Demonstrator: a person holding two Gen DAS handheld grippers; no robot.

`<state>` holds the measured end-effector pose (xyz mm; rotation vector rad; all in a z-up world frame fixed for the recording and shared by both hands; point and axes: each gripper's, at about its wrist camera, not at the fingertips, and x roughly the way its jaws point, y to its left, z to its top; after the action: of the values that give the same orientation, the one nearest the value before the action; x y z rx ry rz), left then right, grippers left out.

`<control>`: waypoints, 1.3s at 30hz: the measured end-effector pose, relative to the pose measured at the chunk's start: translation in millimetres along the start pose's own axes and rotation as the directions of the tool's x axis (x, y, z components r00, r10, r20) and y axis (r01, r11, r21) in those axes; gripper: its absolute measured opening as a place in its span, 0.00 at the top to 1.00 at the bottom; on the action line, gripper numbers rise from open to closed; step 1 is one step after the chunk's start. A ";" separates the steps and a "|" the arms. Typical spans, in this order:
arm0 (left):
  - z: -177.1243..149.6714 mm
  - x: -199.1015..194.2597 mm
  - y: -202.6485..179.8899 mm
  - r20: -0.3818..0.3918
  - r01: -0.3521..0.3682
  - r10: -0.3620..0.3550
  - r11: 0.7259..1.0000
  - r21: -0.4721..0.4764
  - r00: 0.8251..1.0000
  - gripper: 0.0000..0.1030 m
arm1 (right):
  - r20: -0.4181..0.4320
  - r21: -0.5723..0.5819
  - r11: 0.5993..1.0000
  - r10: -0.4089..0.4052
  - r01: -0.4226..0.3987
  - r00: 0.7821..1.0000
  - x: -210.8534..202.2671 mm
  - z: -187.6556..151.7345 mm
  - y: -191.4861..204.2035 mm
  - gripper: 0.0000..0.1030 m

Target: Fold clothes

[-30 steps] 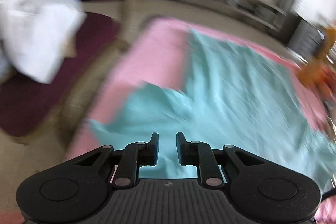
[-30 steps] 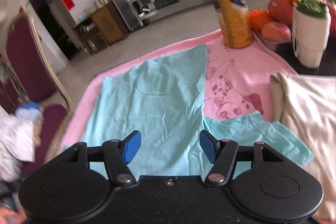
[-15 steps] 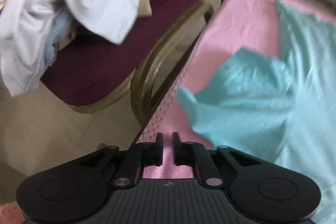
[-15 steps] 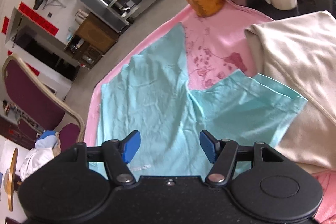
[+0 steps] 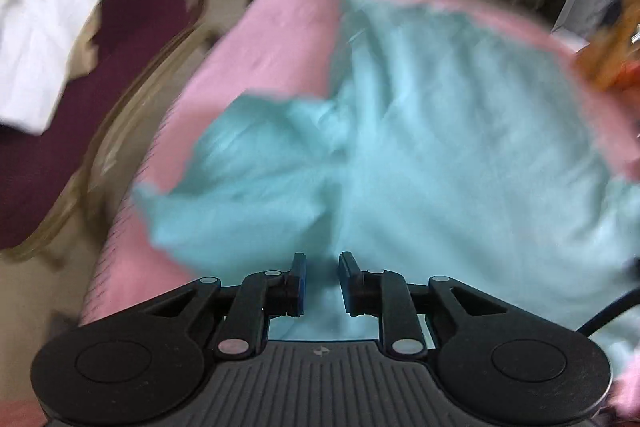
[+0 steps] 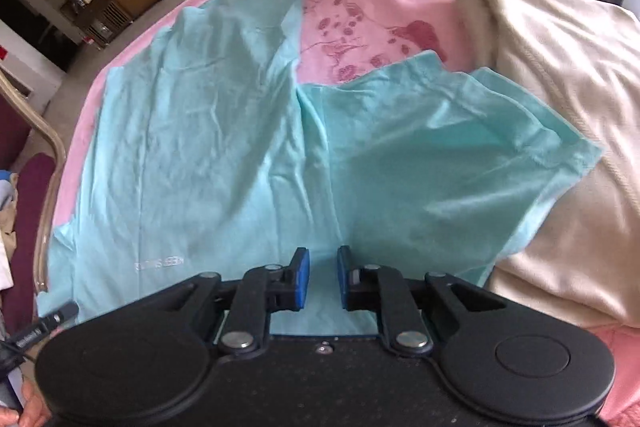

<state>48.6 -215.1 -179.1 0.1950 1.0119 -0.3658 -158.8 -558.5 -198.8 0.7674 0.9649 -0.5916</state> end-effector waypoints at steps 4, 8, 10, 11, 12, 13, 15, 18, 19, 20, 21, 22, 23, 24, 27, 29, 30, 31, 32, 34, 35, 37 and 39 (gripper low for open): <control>3.1 -7.3 11.0 0.002 -0.144 0.144 0.989 -0.028 0.990 0.87 | 0.094 0.010 0.992 -0.125 0.125 0.988 -15.5 0.1 -5.3 0.86; 16.7 -25.2 25.5 0.048 -0.081 0.087 0.991 -0.105 0.995 0.88 | 0.184 0.048 0.996 -0.081 0.074 0.980 -39.2 4.8 -7.4 0.83; 31.2 -38.5 23.5 0.105 -0.021 0.032 0.995 -0.100 0.994 0.84 | 0.214 0.061 0.998 0.005 -0.019 0.977 -52.7 14.8 -2.5 0.80; 39.5 -45.0 21.2 0.135 -0.001 0.013 0.996 -0.086 0.991 0.84 | 0.229 0.065 0.996 0.049 -0.065 0.972 -59.2 20.6 0.6 0.77; 47.8 -51.5 18.9 0.165 0.019 -0.007 0.997 -0.070 0.986 0.80 | 0.244 0.061 0.992 0.089 -0.107 0.966 -66.0 26.9 4.8 0.74; 59.1 -53.5 14.7 0.180 0.033 -0.022 0.998 -0.056 0.983 0.71 | 0.262 0.046 0.989 0.125 -0.142 0.957 -72.6 34.3 11.6 0.71; 83.2 -53.6 7.5 0.200 0.058 -0.050 0.998 -0.035 0.979 0.65 | 0.297 0.001 0.984 0.171 -0.180 0.940 -81.8 50.3 27.2 0.67; 124.3 -36.9 -2.0 0.202 0.075 -0.068 0.997 -0.028 0.977 0.60 | 0.344 -0.054 0.982 0.187 -0.179 0.920 -81.0 78.9 48.0 0.58; 137.2 -26.6 -4.3 0.193 0.070 -0.061 0.997 -0.038 0.979 0.58 | 0.360 -0.069 0.984 0.179 -0.165 0.916 -77.1 88.8 52.7 0.57; 150.1 -15.6 -6.6 0.183 0.062 -0.052 0.997 -0.049 0.982 0.57 | 0.369 -0.076 0.987 0.161 -0.143 0.915 -69.9 99.6 56.5 0.56; 163.1 -4.5 -8.9 0.172 0.055 -0.044 0.997 -0.061 0.984 0.57 | 0.370 -0.076 0.991 0.132 -0.111 0.919 -59.0 111.4 59.4 0.56; 175.1 9.7 -11.6 0.160 0.046 -0.034 0.997 -0.069 0.986 0.55 | 0.372 -0.075 0.994 0.102 -0.080 0.923 -48.2 123.2 62.2 0.56; 186.4 23.8 -16.2 0.153 0.034 -0.024 0.997 -0.067 0.988 0.54 | 0.373 -0.074 0.996 0.073 -0.048 0.925 -37.3 134.9 65.0 0.56; 197.1 36.8 -21.0 0.149 0.021 -0.012 0.998 -0.060 0.989 0.52 | 0.376 -0.069 0.997 0.047 -0.023 0.925 -25.4 146.7 66.2 0.56; 228.0 77.4 -34.4 0.139 -0.001 0.007 0.999 -0.040 0.990 0.47 | 0.395 -0.040 0.999 0.014 0.002 0.919 11.3 177.8 61.1 0.60; 245.2 103.1 -41.5 0.129 0.002 0.001 1.000 -0.028 0.992 0.44 | 0.404 -0.030 0.999 0.022 -0.011 0.915 34.7 196.2 56.3 0.74; 252.7 116.2 -44.7 0.122 0.012 -0.010 1.000 -0.021 0.992 0.44 | 0.400 -0.027 1.000 0.026 -0.016 0.916 47.5 204.8 53.1 0.74; 260.2 129.3 -47.9 0.115 0.022 -0.020 1.000 -0.013 0.993 0.43 | 0.395 -0.023 1.000 0.027 -0.019 0.918 60.2 212.6 50.0 0.74; 266.3 141.5 -50.2 0.104 0.033 -0.032 0.999 -0.010 0.994 0.43 | 0.389 -0.021 1.000 0.028 -0.021 0.921 72.1 219.1 48.7 0.73; 275.5 162.1 -52.9 0.088 0.057 -0.055 0.998 -0.018 0.995 0.43 | 0.377 -0.017 1.000 0.030 -0.025 0.926 96.1 232.2 45.9 0.73; 278.8 170.1 -53.9 0.088 0.072 -0.070 0.997 -0.022 0.994 0.43 | 0.372 -0.017 1.000 0.029 -0.024 0.928 107.1 238.0 45.3 0.73; 283.6 177.7 -57.3 0.117 0.085 -0.084 0.996 -0.011 0.990 0.41 | 0.365 -0.018 1.000 0.019 -0.014 0.931 125.5 247.1 46.1 0.73; 285.0 183.5 -62.8 0.151 0.075 -0.077 0.997 0.020 0.986 0.43 | 0.364 -0.015 1.000 -0.003 0.009 0.931 139.5 253.6 47.1 0.72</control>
<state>336.8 -404.0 -187.2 0.1394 0.8688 -0.4503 65.4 -746.5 -218.8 0.6116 0.6281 -0.7017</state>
